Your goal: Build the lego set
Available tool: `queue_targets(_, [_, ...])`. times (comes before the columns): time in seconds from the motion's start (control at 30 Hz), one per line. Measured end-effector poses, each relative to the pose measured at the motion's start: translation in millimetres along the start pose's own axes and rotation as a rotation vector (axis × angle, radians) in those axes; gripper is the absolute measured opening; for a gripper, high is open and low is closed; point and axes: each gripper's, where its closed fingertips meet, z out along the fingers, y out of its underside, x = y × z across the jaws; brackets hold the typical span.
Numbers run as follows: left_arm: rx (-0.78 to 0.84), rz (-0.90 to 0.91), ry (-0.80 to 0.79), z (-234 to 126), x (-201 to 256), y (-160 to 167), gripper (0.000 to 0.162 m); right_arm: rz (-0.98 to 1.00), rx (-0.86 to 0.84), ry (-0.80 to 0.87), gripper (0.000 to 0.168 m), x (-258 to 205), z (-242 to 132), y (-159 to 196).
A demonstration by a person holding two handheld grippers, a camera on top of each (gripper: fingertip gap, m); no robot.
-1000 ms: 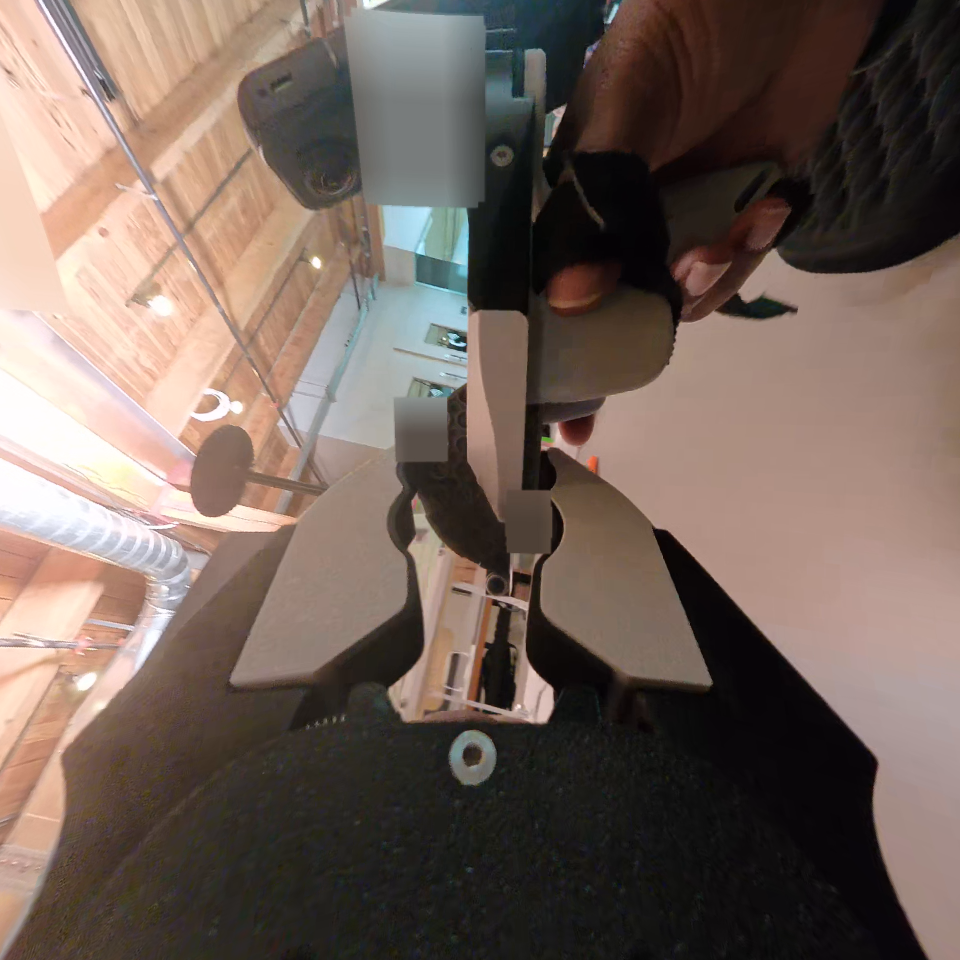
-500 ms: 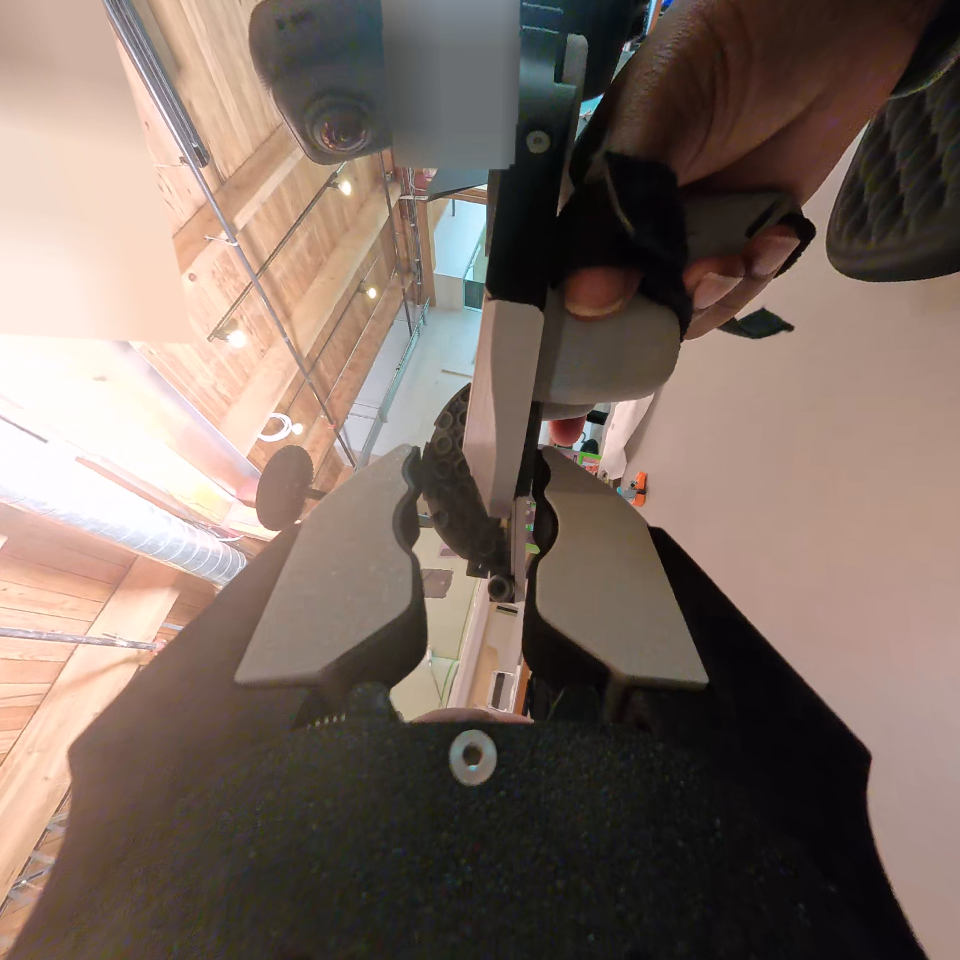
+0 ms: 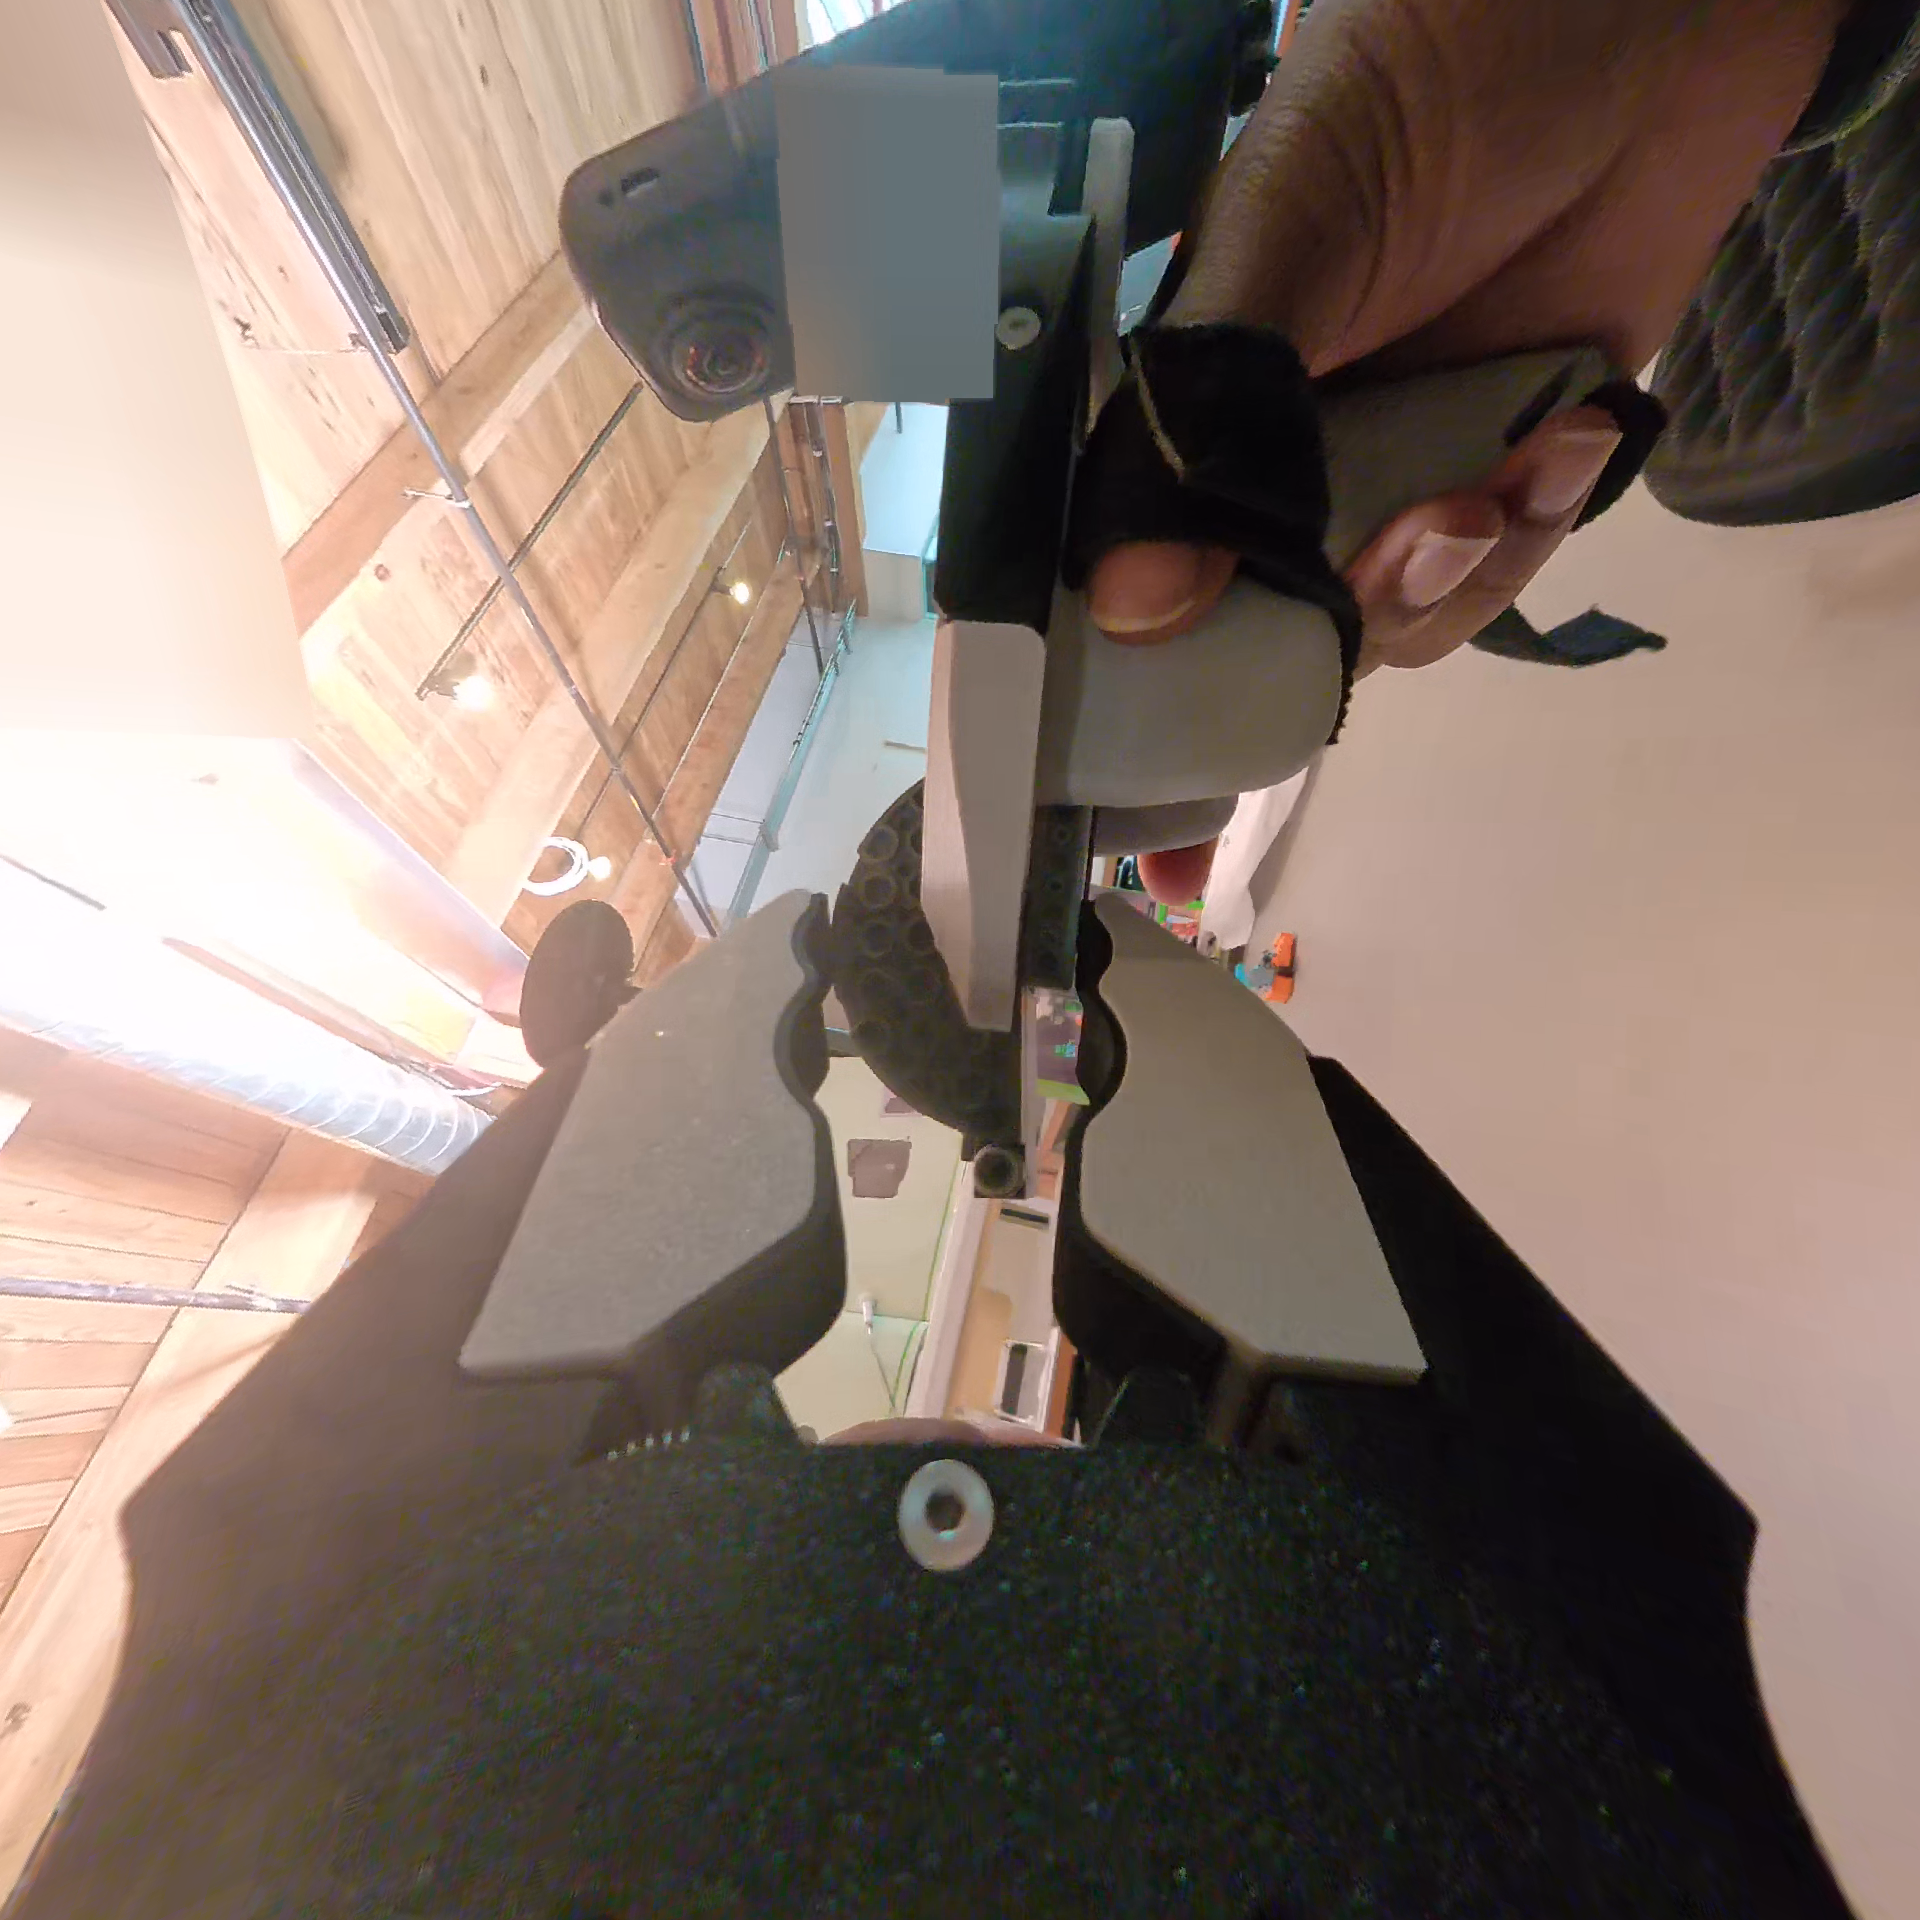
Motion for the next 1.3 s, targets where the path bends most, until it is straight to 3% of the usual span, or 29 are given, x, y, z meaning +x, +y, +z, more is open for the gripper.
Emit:
queue_targets(0.23, [-0.012,0.02,-0.034,-6,-11,6,0.044,-0.085,0.127,-0.002,0.075,-2,-6,-9])
queue_targets(0.47, [-0.018,-0.062,-0.011,-13,-6,18,0.044,-0.227,0.143,0.041,0.075,1,-11,-8])
queue_targets(0.6, [-0.003,-0.205,0.022,-17,-5,25,0.047,-0.265,0.137,0.055,0.075,7,-16,-8])
queue_targets(0.7, [0.037,-0.418,0.093,-19,-2,26,0.05,-0.299,0.123,0.052,0.075,8,-19,-6])
queue_targets(0.87, [0.12,-0.843,0.236,-19,-2,23,0.069,-0.335,0.119,-0.009,0.075,2,-20,-5])
queue_targets(1.0, [0.17,-1.038,0.318,-19,-1,18,0.082,-0.328,0.123,-0.067,0.075,-3,-22,-6])
queue_targets(1.2, [0.229,-1.131,0.427,-22,8,6,0.09,-0.285,0.129,-0.19,0.075,-19,-22,-3])
queue_targets(1.3, [0.3,-1.151,0.507,-29,8,-8,0.084,-0.281,0.123,-0.26,0.075,-29,-21,0])
